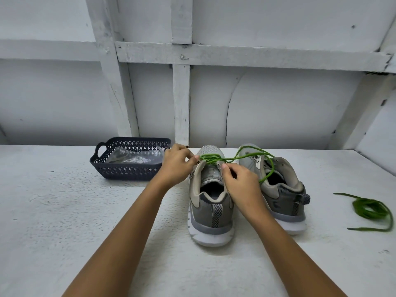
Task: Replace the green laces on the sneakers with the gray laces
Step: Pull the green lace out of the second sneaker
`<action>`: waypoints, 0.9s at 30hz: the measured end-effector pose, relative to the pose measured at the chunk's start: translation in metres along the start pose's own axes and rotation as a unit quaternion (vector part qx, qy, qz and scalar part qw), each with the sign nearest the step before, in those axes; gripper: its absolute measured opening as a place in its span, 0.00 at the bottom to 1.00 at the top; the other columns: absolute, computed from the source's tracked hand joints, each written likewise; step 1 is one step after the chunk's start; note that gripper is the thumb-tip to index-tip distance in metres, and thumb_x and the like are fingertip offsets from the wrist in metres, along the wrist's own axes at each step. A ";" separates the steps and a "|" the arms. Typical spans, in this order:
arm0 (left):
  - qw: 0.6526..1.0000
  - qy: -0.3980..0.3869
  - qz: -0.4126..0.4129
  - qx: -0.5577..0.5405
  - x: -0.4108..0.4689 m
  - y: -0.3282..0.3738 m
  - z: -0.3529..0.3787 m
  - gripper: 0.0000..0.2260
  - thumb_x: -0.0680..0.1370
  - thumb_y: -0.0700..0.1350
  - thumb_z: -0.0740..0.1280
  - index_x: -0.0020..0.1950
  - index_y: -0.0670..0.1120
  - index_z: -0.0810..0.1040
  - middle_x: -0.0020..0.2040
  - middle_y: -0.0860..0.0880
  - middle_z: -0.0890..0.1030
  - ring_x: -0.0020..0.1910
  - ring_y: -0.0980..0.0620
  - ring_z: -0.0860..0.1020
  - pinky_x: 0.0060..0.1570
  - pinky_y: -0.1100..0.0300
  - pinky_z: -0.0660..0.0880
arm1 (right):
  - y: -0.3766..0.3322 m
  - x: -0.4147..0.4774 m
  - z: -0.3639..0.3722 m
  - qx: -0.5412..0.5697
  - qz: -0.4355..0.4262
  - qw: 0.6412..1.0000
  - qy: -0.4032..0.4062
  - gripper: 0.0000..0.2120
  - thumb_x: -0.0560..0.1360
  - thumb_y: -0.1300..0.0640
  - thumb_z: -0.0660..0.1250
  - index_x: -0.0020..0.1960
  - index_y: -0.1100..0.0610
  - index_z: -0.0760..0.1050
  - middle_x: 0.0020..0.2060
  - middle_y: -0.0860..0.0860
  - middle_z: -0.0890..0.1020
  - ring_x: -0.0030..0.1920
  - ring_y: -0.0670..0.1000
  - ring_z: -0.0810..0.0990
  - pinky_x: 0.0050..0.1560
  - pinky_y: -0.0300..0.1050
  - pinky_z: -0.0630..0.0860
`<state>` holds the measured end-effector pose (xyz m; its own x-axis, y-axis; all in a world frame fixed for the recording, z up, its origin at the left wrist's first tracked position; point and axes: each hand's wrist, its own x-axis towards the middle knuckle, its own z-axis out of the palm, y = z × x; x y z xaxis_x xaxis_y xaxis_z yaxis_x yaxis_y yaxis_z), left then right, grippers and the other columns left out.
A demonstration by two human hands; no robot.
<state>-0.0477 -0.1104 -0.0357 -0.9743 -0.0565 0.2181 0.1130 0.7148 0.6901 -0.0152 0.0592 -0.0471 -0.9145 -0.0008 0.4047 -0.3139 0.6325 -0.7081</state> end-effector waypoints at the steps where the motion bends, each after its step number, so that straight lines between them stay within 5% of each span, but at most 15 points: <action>1: 1.000 0.013 0.000 -0.003 0.000 0.001 0.001 0.10 0.80 0.50 0.61 0.43 0.47 0.75 0.60 0.46 0.69 0.64 0.46 0.63 0.67 0.51 0.60 | 0.000 0.000 0.000 -0.001 0.002 1.000 0.001 0.13 0.80 0.55 0.59 0.50 0.59 0.81 0.38 0.53 0.79 0.42 0.49 0.73 0.39 0.39 0.60; 7: 0.970 0.202 -0.041 -0.130 0.009 0.004 -0.027 0.12 0.82 0.49 0.56 0.46 0.43 0.73 0.53 0.41 0.73 0.55 0.42 0.71 0.58 0.47 0.70 | -0.002 -0.001 -0.003 -0.002 0.003 1.000 0.001 0.14 0.80 0.54 0.59 0.52 0.59 0.81 0.41 0.53 0.82 0.45 0.51 0.77 0.41 0.40 0.64; 10: 0.968 0.242 -0.015 -0.060 0.009 -0.004 -0.041 0.08 0.81 0.45 0.59 0.51 0.42 0.74 0.55 0.40 0.74 0.57 0.41 0.71 0.56 0.47 0.70 | -0.002 0.000 -0.003 -0.009 0.011 1.000 0.000 0.14 0.80 0.53 0.58 0.55 0.58 0.80 0.44 0.54 0.82 0.47 0.51 0.77 0.41 0.38 0.63; 14: 0.980 0.129 0.123 0.091 0.000 -0.003 -0.037 0.15 0.78 0.36 0.59 0.63 0.44 0.75 0.59 0.44 0.74 0.57 0.49 0.72 0.59 0.55 0.69 | -0.001 0.000 -0.002 -0.007 0.017 1.000 -0.002 0.14 0.80 0.53 0.58 0.56 0.57 0.80 0.44 0.55 0.82 0.47 0.53 0.77 0.42 0.39 0.64; 17: 0.980 -0.040 0.145 0.134 -0.007 0.003 -0.023 0.11 0.79 0.42 0.61 0.59 0.45 0.79 0.57 0.47 0.78 0.55 0.50 0.75 0.55 0.60 0.70 | -0.001 -0.001 -0.002 -0.005 0.015 1.000 -0.002 0.15 0.80 0.53 0.58 0.55 0.59 0.80 0.43 0.56 0.82 0.45 0.52 0.77 0.41 0.40 0.63; 19: 0.979 -0.059 0.128 0.144 -0.010 0.006 -0.015 0.10 0.79 0.43 0.62 0.54 0.43 0.81 0.52 0.45 0.81 0.52 0.48 0.77 0.51 0.59 0.72 | -0.001 -0.001 -0.003 -0.005 0.014 1.000 -0.003 0.15 0.80 0.53 0.58 0.54 0.59 0.80 0.43 0.56 0.82 0.43 0.50 0.75 0.41 0.40 0.63; 24: 0.994 0.081 0.067 -0.035 -0.009 0.013 -0.031 0.07 0.80 0.45 0.63 0.49 0.43 0.78 0.41 0.50 0.78 0.39 0.55 0.75 0.38 0.69 0.70 | -0.002 -0.001 -0.005 0.003 0.016 1.000 -0.007 0.15 0.80 0.53 0.58 0.53 0.59 0.80 0.41 0.55 0.81 0.43 0.49 0.74 0.41 0.40 0.62; 27: 0.969 0.203 -0.004 -0.142 -0.006 0.004 -0.049 0.06 0.80 0.44 0.62 0.49 0.43 0.76 0.42 0.49 0.78 0.42 0.52 0.75 0.43 0.60 0.73 | -0.002 -0.001 -0.004 0.002 0.015 1.000 -0.009 0.14 0.80 0.53 0.58 0.54 0.58 0.80 0.43 0.55 0.82 0.43 0.49 0.74 0.41 0.39 0.62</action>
<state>-0.0318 -0.1413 -0.0008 -0.8249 -0.3727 0.4251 0.2104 0.4955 0.8428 -0.0126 0.0612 -0.0437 -0.9281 0.0036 0.3723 -0.2871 0.6296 -0.7219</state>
